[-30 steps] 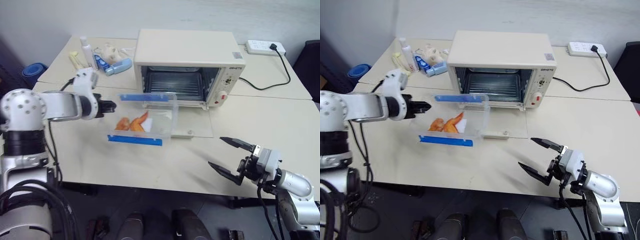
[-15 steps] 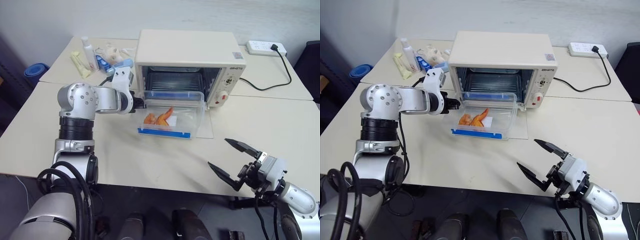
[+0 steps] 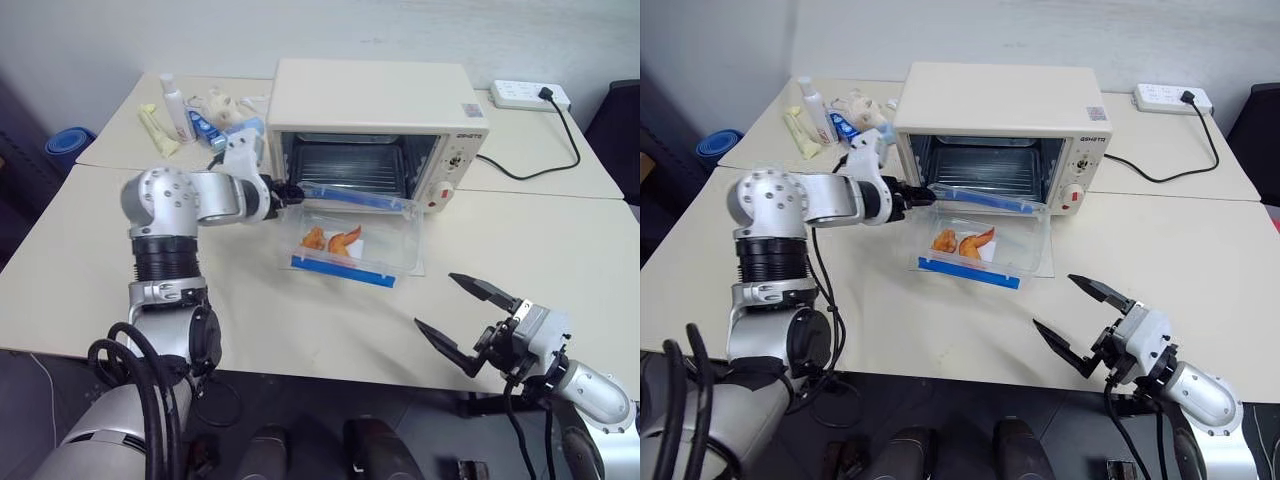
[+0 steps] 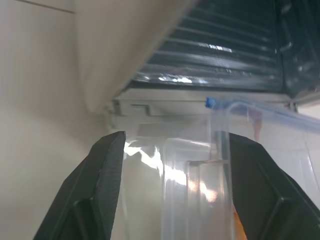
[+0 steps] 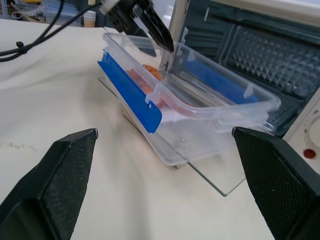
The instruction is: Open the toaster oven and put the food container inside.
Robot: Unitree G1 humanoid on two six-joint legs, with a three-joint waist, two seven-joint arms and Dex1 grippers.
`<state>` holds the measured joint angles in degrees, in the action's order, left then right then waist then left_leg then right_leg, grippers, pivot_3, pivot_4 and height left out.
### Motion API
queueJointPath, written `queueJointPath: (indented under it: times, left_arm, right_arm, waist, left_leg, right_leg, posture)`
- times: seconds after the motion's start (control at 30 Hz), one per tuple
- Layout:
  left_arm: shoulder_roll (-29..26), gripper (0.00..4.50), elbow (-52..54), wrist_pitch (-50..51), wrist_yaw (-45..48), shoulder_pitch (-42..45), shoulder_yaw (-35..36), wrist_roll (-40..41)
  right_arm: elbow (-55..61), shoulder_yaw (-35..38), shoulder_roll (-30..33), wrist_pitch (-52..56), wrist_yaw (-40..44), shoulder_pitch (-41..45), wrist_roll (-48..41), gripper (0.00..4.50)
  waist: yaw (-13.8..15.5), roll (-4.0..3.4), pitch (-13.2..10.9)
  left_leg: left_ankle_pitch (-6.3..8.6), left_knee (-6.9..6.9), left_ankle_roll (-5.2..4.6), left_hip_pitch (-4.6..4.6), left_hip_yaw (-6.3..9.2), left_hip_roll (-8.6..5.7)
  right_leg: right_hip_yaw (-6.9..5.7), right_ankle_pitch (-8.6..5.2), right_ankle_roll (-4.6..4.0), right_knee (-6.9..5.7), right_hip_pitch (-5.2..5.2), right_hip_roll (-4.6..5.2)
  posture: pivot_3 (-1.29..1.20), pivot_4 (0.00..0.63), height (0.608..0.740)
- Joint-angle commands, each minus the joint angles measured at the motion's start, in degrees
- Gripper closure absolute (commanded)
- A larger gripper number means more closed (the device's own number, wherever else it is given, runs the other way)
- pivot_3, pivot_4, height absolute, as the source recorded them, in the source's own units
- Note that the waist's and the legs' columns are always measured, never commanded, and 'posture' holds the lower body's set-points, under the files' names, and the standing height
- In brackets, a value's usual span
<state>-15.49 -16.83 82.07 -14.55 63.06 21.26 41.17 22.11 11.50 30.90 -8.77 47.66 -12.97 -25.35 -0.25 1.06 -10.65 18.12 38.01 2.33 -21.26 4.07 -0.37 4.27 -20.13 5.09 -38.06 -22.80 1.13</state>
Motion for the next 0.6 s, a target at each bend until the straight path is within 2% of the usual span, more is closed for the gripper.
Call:
queueJointPath:
  times: [0.03,0.13,0.23,0.27,0.33,0.37,0.47,0.53,0.6]
  left_arm:
    - [-3.3,1.54,5.6,3.3,4.5,-1.3,5.2,2.5]
    - [-8.2,1.54,8.8,6.8,11.9,-4.4,5.6,4.9]
    - [-17.6,1.54,12.6,3.4,23.2,-10.6,-0.5,4.8]
    - [-20.7,1.71,12.9,1.4,27.5,-12.7,-2.6,4.4]
    - [-27.0,2.15,14.6,-7.1,39.7,-18.8,-6.7,2.9]
    - [-30.4,2.45,16.4,-14.9,48.6,-23.5,-9.4,1.0]
    - [-35.6,3.4,20.8,-32.0,64.5,-32.6,-16.0,-4.5]
    - [-35.7,4.06,23.1,-40.2,69.8,-36.2,-18.9,-7.2]
    - [-31.7,4.5,24.9,-43.8,70.0,-36.4,-20.9,-7.9]
  right_arm:
    - [3.4,0.9,0.7,2.2,-1.7,1.4,-1.4,0.0]
    - [5.4,0.5,1.8,6.8,-3.3,2.1,-1.3,0.0]
    - [7.1,-0.5,2.7,11.1,-2.9,2.6,-3.5,0.0]
    - [7.2,-1.1,3.3,12.0,-2.0,2.6,-3.6,0.18]
    - [7.1,-2.8,4.7,14.3,-0.8,2.9,-2.8,0.66]
    - [7.0,-4.1,5.2,15.8,-0.8,3.5,-2.2,0.96]
    - [6.2,-7.0,6.1,18.7,-0.7,5.5,-0.8,2.0]
    - [5.1,-8.9,6.4,19.8,-0.2,7.2,0.6,2.7]
    - [3.0,-10.2,5.8,20.1,-0.6,10.2,2.2,3.4]
  waist:
    - [0.0,0.0,0.0]
    - [0.0,0.0,0.0]
    - [-0.3,0.0,0.0]
    - [-0.2,0.0,0.0]
    - [-0.2,0.0,0.0]
    - [-0.1,0.0,0.0]
    - [0.0,-0.01,0.0]
    - [0.4,-0.01,0.0]
    - [1.0,-0.01,0.0]
  left_leg:
    - [0.0,0.0,0.0,0.0,0.0,0.0]
    - [0.0,0.0,0.03,0.02,0.02,0.0]
    - [-0.02,-0.03,0.08,0.02,0.01,0.01]
    - [-0.03,-0.04,0.1,0.03,0.02,0.01]
    - [-0.04,-0.05,0.12,0.03,0.04,0.01]
    - [-0.04,-0.06,0.12,0.04,0.03,0.01]
    - [-0.05,-0.12,0.12,0.05,0.0,0.01]
    - [-0.06,-0.13,0.09,0.03,0.02,0.01]
    - [-0.02,-0.15,-0.05,0.0,0.05,-0.04]
  right_leg:
    - [0.0,0.0,0.0,0.0,0.0,0.0]
    - [-0.01,0.0,0.0,-0.05,-0.02,0.0]
    - [0.03,0.0,-0.01,-0.07,-0.06,0.0]
    - [0.02,0.0,-0.01,-0.07,-0.06,0.0]
    - [0.0,-0.01,-0.02,-0.03,-0.05,0.0]
    - [0.02,-0.01,-0.02,-0.01,-0.05,0.01]
    - [0.04,-0.03,-0.08,0.11,-0.02,0.05]
    - [0.02,-0.04,-0.09,0.19,0.02,0.1]
    - [-0.02,-0.04,-0.09,0.23,0.06,0.22]
  posture:
    - [0.0,0.15,0.74]
    - [0.0,0.15,0.74]
    - [0.0,0.15,0.74]
    - [0.0,0.15,0.74]
    - [0.0,0.15,0.74]
    - [0.0,0.15,0.74]
    - [0.0,0.15,0.74]
    - [0.0,0.15,0.74]
    - [0.0,0.15,0.74]
